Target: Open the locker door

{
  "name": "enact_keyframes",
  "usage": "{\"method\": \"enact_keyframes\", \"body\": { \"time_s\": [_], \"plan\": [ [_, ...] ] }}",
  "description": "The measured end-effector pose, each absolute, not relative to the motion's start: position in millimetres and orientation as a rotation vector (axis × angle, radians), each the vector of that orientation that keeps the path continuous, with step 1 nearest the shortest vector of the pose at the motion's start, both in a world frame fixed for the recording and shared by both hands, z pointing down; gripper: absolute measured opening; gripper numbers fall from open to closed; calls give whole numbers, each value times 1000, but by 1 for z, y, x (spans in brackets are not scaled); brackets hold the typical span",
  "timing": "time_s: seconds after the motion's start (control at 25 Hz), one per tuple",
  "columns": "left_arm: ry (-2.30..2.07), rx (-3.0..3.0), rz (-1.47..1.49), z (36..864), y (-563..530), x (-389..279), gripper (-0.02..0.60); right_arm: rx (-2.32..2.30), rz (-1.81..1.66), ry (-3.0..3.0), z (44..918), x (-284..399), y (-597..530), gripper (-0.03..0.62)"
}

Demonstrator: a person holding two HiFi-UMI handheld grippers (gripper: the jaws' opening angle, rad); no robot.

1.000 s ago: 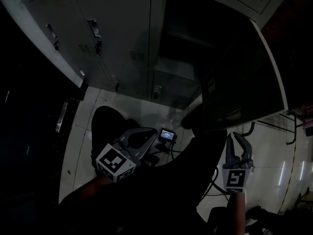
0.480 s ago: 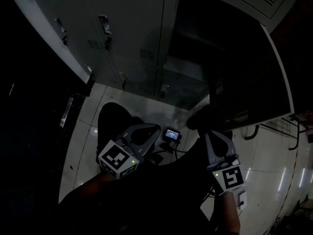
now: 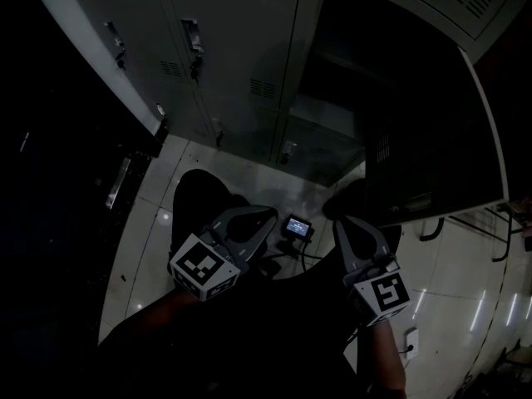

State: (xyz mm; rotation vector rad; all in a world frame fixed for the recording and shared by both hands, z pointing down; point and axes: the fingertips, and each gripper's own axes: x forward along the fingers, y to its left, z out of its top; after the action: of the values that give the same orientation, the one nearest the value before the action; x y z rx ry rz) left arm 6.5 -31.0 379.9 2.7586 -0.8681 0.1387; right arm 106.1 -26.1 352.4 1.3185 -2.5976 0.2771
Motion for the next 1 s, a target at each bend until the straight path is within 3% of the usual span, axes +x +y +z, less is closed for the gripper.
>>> {"method": "enact_keyframes", "body": {
  "time_s": [1.0],
  "plan": [
    [-854, 2757, 157, 381, -29, 13, 12, 1306, 296, -2605, 360, 106, -26, 2]
  ]
}}
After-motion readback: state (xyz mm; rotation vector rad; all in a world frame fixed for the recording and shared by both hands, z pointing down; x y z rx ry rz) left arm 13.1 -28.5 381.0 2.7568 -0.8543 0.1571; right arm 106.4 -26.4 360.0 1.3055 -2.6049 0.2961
